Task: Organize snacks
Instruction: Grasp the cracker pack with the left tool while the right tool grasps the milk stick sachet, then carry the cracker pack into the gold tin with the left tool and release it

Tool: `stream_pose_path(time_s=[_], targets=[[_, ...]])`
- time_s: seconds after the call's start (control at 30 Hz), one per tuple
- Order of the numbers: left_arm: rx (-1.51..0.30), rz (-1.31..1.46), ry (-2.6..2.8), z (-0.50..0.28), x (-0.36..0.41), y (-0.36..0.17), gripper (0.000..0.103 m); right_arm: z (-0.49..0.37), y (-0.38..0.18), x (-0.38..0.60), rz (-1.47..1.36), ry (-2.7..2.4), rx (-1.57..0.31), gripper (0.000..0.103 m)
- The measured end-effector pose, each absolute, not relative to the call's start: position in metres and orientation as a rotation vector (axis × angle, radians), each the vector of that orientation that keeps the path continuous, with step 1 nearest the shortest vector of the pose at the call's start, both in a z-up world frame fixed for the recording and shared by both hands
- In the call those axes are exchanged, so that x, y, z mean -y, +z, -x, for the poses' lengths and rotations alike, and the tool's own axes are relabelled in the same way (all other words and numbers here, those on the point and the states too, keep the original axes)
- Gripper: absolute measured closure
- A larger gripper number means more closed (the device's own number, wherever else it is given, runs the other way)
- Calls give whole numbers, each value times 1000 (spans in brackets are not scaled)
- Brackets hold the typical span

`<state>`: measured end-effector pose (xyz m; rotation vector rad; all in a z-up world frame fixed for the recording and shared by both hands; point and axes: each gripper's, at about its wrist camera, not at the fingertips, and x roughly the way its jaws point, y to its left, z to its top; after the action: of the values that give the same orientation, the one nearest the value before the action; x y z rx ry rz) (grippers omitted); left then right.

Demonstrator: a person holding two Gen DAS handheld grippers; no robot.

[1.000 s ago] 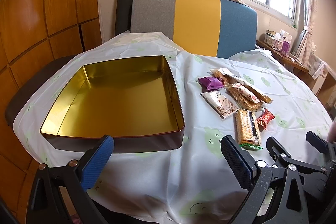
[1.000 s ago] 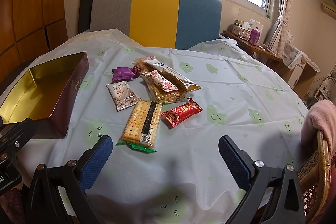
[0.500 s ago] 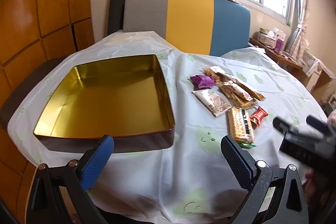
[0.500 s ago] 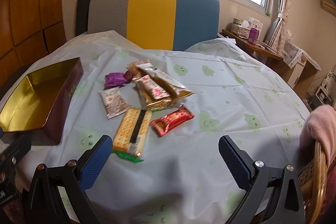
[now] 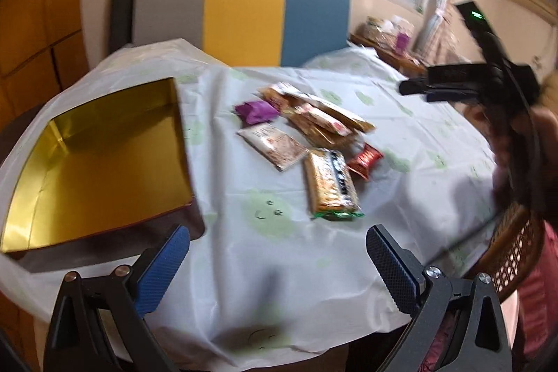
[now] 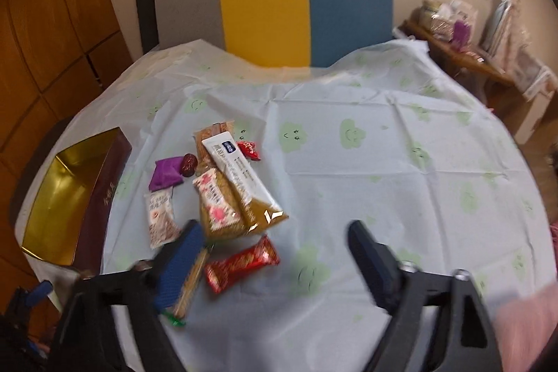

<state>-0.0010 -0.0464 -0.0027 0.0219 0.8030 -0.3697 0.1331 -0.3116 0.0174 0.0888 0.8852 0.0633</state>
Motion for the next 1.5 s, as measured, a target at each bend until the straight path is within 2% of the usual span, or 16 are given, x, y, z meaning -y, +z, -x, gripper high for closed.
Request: stream_pose_path(time_s=[0.1, 0.13, 0.2, 0.5, 0.67, 0.73, 0.8, 0.87, 0.93, 1.0, 1.5], targets=[[-833, -51, -430, -6, 60, -5, 15, -157, -5, 318, -97, 131, -966, 61], [-840, -62, -442, -9, 65, -6, 16, -162, -14, 319, -102, 139, -990, 66], [-868, -77, -461, -19, 75, -10, 26, -169, -32, 320, -119, 128, -1050, 68], [-963, -51, -486, -59, 107, -32, 26, -173, -42, 320, -108, 94, -1086, 68], [-968, -123, -509, -76, 128, -42, 26, -178, -40, 328, -167, 88, -1079, 68], [-973, -151, -514, -81, 135, -48, 30, -178, -39, 330, -180, 87, -1072, 68], [-993, -166, -513, -88, 140, -56, 41, -178, -38, 331, -178, 80, -1066, 68], [-997, -151, -505, -92, 139, -62, 42, -179, -38, 332, -179, 78, -1063, 68], [-968, -174, -498, -90, 140, -63, 50, -179, -38, 332, -176, 74, -1059, 68], [-951, -171, -495, -87, 137, -63, 54, -179, -37, 331, -167, 74, -1053, 68], [-868, -153, -465, -54, 111, -69, 55, -171, -26, 291, -41, 226, -998, 68]])
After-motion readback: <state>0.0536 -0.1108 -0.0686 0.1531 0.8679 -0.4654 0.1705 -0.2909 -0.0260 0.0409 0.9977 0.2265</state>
